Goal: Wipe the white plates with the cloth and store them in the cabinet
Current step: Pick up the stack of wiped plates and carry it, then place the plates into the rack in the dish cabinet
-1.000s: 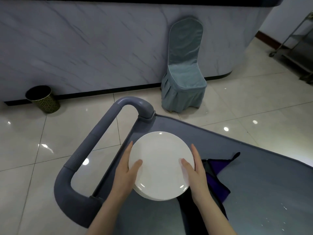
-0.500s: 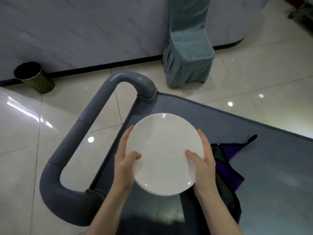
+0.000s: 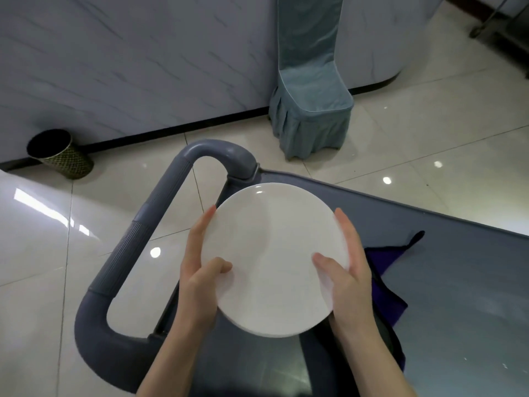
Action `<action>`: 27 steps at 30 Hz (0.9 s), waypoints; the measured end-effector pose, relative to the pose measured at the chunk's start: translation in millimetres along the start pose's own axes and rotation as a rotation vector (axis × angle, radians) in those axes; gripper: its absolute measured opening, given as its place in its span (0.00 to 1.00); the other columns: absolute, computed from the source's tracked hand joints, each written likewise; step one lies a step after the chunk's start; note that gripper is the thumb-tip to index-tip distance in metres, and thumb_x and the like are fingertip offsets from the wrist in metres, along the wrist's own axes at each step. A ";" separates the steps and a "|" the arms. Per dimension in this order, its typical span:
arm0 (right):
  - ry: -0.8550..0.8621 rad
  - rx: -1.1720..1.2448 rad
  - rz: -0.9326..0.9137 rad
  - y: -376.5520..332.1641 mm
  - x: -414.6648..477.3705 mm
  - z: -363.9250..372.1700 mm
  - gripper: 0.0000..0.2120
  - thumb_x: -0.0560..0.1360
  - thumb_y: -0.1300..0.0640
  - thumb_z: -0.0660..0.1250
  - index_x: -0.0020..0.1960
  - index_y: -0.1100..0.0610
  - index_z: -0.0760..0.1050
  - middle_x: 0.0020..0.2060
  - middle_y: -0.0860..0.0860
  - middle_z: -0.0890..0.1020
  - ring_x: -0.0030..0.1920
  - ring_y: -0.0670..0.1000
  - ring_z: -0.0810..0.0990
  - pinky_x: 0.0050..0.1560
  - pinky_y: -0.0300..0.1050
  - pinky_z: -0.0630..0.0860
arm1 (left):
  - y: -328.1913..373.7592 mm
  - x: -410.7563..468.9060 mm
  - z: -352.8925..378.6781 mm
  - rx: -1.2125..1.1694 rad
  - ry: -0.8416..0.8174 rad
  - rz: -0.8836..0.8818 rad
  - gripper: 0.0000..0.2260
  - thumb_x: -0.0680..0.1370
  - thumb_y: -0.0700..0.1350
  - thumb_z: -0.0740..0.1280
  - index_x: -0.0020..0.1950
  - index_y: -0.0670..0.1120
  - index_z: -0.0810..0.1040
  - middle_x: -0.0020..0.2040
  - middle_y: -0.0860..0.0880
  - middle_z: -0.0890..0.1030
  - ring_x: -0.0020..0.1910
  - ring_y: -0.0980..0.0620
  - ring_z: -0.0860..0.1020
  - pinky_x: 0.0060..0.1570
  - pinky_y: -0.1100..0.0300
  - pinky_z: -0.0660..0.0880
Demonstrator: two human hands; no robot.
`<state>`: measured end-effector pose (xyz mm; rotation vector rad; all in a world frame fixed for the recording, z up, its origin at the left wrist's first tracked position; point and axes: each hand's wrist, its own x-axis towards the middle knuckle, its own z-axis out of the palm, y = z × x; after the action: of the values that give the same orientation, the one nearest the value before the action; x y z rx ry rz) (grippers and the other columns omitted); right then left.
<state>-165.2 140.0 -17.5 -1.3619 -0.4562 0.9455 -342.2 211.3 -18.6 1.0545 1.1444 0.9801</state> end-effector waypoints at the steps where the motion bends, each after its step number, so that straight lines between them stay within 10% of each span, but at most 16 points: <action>1: 0.000 -0.003 -0.002 -4.7 -2.0 -1.4 0.32 0.75 0.76 0.61 0.69 0.45 0.73 0.60 0.38 0.81 0.60 0.42 0.80 0.55 0.41 0.80 | 4.2 -1.3 1.9 0.003 -0.005 0.004 0.36 0.62 0.39 0.61 0.67 0.64 0.73 0.64 0.55 0.76 0.63 0.45 0.75 0.58 0.44 0.75; 12: 0.292 0.038 -0.112 -56.5 -65.3 -72.5 0.22 0.76 0.71 0.64 0.57 0.47 0.81 0.55 0.43 0.83 0.56 0.48 0.82 0.54 0.46 0.79 | 37.4 -49.7 77.0 0.128 -0.237 0.099 0.27 0.61 0.42 0.61 0.57 0.62 0.77 0.52 0.57 0.77 0.50 0.53 0.74 0.44 0.54 0.70; 20: 0.783 -0.013 -0.298 -69.5 -211.2 -216.3 0.21 0.74 0.69 0.64 0.56 0.45 0.80 0.54 0.33 0.81 0.44 0.33 0.79 0.42 0.27 0.72 | 16.5 -176.5 201.0 0.137 -0.761 0.059 0.25 0.64 0.38 0.62 0.56 0.61 0.78 0.55 0.59 0.78 0.57 0.47 0.75 0.46 0.52 0.73; 24: 1.121 0.006 -0.342 -51.7 -338.1 -283.1 0.23 0.67 0.61 0.64 0.59 0.46 0.79 0.58 0.35 0.81 0.62 0.39 0.77 0.62 0.45 0.74 | -8.0 -296.1 251.5 0.227 -1.078 0.074 0.25 0.62 0.39 0.62 0.54 0.61 0.78 0.52 0.71 0.76 0.59 0.50 0.74 0.54 0.42 0.76; 27: 1.339 0.028 -0.386 -39.2 -446.1 -317.3 0.21 0.70 0.62 0.65 0.59 0.45 0.79 0.54 0.28 0.79 0.58 0.32 0.74 0.54 0.30 0.74 | -32.6 -399.2 271.4 0.258 -1.329 0.101 0.25 0.62 0.38 0.62 0.54 0.61 0.78 0.53 0.68 0.78 0.54 0.55 0.76 0.45 0.52 0.76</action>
<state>-166.6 -403.0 62.7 -1.4955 0.3265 -0.3647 -132.6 -217.5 60.5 1.5824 0.0930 0.0418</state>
